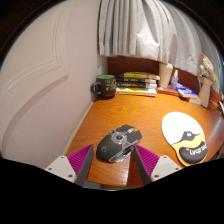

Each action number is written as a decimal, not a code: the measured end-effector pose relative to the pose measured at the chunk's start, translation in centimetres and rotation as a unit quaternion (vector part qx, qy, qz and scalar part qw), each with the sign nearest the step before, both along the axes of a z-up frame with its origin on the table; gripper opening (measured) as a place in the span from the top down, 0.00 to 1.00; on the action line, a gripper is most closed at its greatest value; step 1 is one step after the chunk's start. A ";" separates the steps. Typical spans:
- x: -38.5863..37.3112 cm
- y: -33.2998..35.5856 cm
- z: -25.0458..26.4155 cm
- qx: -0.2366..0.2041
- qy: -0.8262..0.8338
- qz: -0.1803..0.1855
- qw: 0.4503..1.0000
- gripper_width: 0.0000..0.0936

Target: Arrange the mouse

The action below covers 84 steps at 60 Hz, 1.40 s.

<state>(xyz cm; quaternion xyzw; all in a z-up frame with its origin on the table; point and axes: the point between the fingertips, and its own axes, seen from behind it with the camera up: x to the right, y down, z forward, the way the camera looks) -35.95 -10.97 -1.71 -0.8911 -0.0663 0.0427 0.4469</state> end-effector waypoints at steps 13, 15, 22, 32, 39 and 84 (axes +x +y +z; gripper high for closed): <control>-1.5 4.7 0.1 -0.006 -0.001 -0.004 1.000 0.14; -1.6 5.3 0.1 -0.006 -0.003 -0.003 1.000 0.14; -2.1 7.0 0.1 -0.008 -0.004 -0.006 1.000 0.17; -2.3 8.3 0.0 -0.014 -0.005 -0.011 1.000 0.33; -2.4 8.7 0.0 -0.024 -0.007 -0.009 1.000 0.45; 9.6 13.2 25.0 0.070 0.005 0.053 0.996 0.59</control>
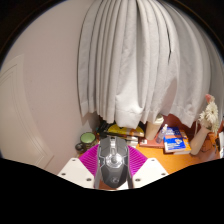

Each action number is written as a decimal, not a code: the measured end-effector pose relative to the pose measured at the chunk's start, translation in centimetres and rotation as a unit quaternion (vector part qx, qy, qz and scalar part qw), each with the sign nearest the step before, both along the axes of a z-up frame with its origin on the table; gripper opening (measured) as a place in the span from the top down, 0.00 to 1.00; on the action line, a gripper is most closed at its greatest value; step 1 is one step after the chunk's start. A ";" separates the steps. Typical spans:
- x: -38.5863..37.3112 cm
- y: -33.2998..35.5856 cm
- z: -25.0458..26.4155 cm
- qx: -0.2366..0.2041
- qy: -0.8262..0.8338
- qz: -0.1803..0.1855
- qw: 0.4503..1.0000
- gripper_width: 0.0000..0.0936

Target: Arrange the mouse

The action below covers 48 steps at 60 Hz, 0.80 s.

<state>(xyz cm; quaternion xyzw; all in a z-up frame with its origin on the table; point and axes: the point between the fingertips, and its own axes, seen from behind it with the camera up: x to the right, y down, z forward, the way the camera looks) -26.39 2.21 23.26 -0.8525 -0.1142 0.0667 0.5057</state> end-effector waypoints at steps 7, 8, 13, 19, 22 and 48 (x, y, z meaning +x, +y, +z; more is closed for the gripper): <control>6.8 -0.2 -0.9 -0.002 -0.003 -0.024 1.000 0.59; 7.8 -0.2 -1.5 -0.006 -0.004 -0.028 1.000 0.59; 12.5 -0.5 -5.2 -0.027 -0.011 -0.057 0.998 0.59; 16.9 -1.1 -11.1 -0.062 -0.001 -0.102 0.993 0.59; 18.3 -1.7 -14.5 -0.085 -0.012 -0.111 0.990 0.59; 17.9 -4.8 -24.5 -0.142 -0.018 -0.091 0.985 0.49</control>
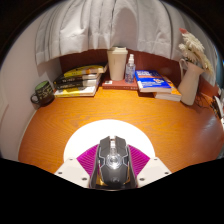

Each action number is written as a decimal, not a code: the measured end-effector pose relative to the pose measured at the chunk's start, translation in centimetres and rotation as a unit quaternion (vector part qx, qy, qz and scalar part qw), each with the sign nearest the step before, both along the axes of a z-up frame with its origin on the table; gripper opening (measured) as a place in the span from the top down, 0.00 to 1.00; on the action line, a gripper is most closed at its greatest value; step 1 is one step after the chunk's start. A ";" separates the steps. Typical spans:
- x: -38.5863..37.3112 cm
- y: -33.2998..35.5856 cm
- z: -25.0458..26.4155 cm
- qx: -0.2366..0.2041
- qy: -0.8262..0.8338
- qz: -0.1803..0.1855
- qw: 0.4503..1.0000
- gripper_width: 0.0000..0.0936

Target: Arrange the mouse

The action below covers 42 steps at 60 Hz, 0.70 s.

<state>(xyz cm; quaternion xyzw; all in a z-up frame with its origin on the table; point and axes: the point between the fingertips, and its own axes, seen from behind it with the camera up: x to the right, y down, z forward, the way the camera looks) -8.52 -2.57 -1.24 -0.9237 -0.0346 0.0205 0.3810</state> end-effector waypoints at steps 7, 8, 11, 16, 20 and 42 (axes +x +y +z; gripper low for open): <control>0.0 0.4 -0.3 0.007 0.004 -0.012 1.000 0.39; -0.1 0.4 -0.3 0.006 0.003 -0.012 1.000 0.37; -0.1 0.4 -0.3 0.001 -0.003 -0.012 1.000 0.32; 0.6 0.7 0.6 0.000 -0.029 -0.021 0.999 0.06; -0.2 0.9 2.7 0.009 -0.018 -0.019 1.000 0.08; -3.2 -3.1 21.8 0.122 0.038 -0.037 0.991 0.08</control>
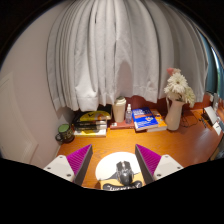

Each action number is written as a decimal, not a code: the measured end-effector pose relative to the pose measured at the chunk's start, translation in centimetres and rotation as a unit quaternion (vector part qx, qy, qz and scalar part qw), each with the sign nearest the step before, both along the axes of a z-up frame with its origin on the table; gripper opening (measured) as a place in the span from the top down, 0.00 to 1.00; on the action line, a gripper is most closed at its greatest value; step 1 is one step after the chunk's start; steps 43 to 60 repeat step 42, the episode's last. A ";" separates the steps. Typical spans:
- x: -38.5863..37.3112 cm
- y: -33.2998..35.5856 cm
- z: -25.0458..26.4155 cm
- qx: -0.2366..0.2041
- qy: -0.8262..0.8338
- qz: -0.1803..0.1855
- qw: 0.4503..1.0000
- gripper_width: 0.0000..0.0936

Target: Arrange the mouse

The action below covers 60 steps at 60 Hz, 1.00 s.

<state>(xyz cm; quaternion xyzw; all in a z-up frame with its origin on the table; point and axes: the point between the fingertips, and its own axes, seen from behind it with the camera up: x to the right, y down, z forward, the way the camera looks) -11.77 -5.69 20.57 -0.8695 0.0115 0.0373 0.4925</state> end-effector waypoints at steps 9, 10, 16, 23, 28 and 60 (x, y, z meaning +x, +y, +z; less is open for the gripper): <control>-0.7 -4.1 3.9 0.026 0.008 0.001 1.000 0.08; -0.7 -4.5 4.2 0.029 0.008 0.001 1.000 0.08; -0.9 -7.5 4.4 0.028 -0.012 0.012 0.999 0.08; -1.5 -10.8 3.1 0.014 -0.034 0.026 0.999 0.08; -2.1 -12.4 2.2 0.005 -0.032 0.029 0.999 0.08; -3.4 -13.8 1.3 0.002 -0.023 0.033 0.999 0.08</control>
